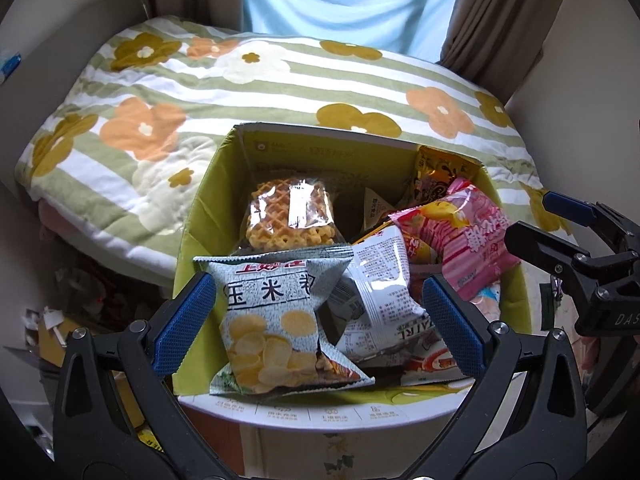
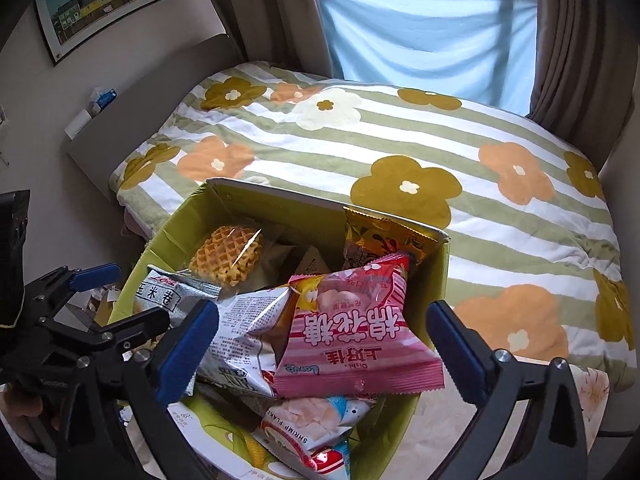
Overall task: Organize snacks
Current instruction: 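Move both tools back toward the Snickers bar and dark green bar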
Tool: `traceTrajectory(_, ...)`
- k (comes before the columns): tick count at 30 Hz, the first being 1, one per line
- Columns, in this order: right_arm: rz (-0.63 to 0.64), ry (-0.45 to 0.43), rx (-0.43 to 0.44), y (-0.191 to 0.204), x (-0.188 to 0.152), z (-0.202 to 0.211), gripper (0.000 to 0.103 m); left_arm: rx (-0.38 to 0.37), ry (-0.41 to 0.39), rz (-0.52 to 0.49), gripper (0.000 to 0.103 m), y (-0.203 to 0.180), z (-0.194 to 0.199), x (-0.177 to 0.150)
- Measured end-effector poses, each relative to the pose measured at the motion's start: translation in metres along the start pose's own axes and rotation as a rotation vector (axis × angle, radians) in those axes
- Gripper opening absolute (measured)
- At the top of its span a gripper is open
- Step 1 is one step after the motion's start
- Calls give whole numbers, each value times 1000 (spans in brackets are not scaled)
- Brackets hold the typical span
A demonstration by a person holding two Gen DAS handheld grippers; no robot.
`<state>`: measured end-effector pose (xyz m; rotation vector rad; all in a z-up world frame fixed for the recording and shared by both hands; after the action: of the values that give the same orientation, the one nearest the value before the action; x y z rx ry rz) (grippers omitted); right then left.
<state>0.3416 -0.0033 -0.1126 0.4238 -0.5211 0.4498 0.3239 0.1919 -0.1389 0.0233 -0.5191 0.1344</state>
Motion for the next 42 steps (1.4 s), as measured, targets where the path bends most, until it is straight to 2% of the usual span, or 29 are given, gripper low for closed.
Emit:
traceTrajectory(6, 17, -27, -80, 7, -12, 33, 103, -17, -56, -31, 102, -13, 26, -4)
traceTrajectory(13, -30, -84, -140, -11, -34, 80, 103, -56, -94, -82, 102, -55, 49, -8)
traceTrajectory(19, -102, -135, -256, -59, -60, 133, 103, -88, -117, -135, 102, -115, 64, -14)
traceTrajectory(26, -178, -137, -321, -129, -98, 181, 103, -146, -100, -161, 102, -207, 66, -28)
traceTrajectory(33, -287, -102, -311, -208, -141, 189, 103, -172, -46, -222, 102, -301, 32, -58)
traceTrajectory(38, -357, -55, -297, -261, -172, 163, 103, -217, 23, -234, 102, -351, -15, -92)
traceTrajectory(42, -407, -27, -280, -293, -196, 132, 103, -211, 68, -246, 102, -376, -54, -119)
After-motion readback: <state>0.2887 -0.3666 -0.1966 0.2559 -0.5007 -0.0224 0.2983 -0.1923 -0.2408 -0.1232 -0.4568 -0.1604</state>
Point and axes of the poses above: each gripper's, at about its wrist camera, not at the fingertips, and z roughly against the way its jaws point, y to its left, x to its top, the point moved 3 cm from there along -z, roughly the way its jaws point, and after that the axes turned 8 degrees about x, right-handed, at the moved point
